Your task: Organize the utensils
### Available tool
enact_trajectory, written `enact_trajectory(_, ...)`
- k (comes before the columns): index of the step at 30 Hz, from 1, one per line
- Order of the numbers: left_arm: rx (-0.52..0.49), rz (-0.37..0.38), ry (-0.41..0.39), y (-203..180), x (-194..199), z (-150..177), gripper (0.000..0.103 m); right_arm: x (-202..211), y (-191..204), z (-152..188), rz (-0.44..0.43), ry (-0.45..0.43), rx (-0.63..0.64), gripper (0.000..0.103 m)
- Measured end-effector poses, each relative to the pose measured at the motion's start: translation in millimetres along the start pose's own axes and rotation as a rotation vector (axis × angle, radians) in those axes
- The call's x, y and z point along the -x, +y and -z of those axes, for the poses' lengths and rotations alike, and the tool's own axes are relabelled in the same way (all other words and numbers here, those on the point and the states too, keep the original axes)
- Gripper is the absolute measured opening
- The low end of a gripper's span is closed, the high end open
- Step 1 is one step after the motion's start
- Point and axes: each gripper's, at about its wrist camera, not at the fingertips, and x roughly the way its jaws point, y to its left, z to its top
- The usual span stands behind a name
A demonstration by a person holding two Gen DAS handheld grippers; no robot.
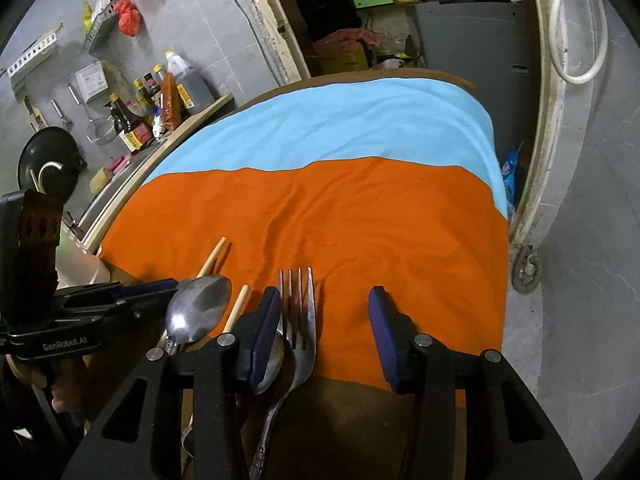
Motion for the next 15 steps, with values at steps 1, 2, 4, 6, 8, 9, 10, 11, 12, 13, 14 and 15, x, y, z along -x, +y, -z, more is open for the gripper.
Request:
enact_trajectory(1, -0.002, 0.003, 0.003, -2.1, 0.1, 0.6, 0.023, 0.0, -0.9, 0.3, -0.002, 0.001, 0.002, 0.041)
enact_trajectory(2, -0.002, 0.001, 0.003, -1.6, 0.4, -1.4, 0.018, -0.5, -0.6, 0.0, -0.003, 0.001, 0.004, 0.041)
enact_trajectory(4, 0.007, -0.003, -0.004, -3.6, 2.6, -0.6, 0.011, -0.9, -1.8, -0.6, -0.004, 0.003, 0.006, 0.041)
enact_trajectory(6, 0.023, 0.006, -0.009, -5.1, 4.3, -0.5, 0.008, 0.0, -1.8, -0.3, -0.004, 0.005, 0.008, 0.041)
enact_trajectory(8, 0.033, 0.021, 0.000, -5.6, 4.3, -0.2, 0.008, 0.6, -1.7, 0.2, -0.007, 0.006, 0.008, 0.041)
enact_trajectory(9, 0.040, 0.027, 0.005, -5.8, 4.2, -0.6, 0.007, 0.8, -1.6, 0.6, -0.008, 0.007, 0.008, 0.041)
enact_trajectory(10, 0.043, 0.031, 0.006, -5.2, 5.9, 0.7, 0.007, 0.9, -1.2, 0.5, -0.010, 0.008, 0.010, 0.041)
enact_trajectory(11, 0.050, 0.037, 0.010, -4.6, 6.2, 0.3, 0.007, 0.9, -0.2, 0.6, -0.014, 0.010, 0.015, 0.040)
enact_trajectory(12, 0.059, 0.043, 0.017, -3.7, 5.9, 0.1, 0.007, 0.6, 1.5, 0.6, -0.017, 0.015, 0.021, 0.038)
enact_trajectory(13, 0.072, 0.050, 0.024, -2.7, 5.4, 0.1, 0.007, -0.5, 3.1, 0.7, -0.018, 0.021, 0.026, 0.033)
enact_trajectory(14, 0.079, 0.054, 0.028, -1.9, 5.2, 0.7, 0.007, -0.7, 4.1, 0.6, -0.019, 0.023, 0.030, 0.033)
enact_trajectory(15, 0.086, 0.058, 0.036, -1.5, 4.3, 1.0, 0.007, -0.9, 5.0, 0.3, -0.023, 0.026, 0.034, 0.032)
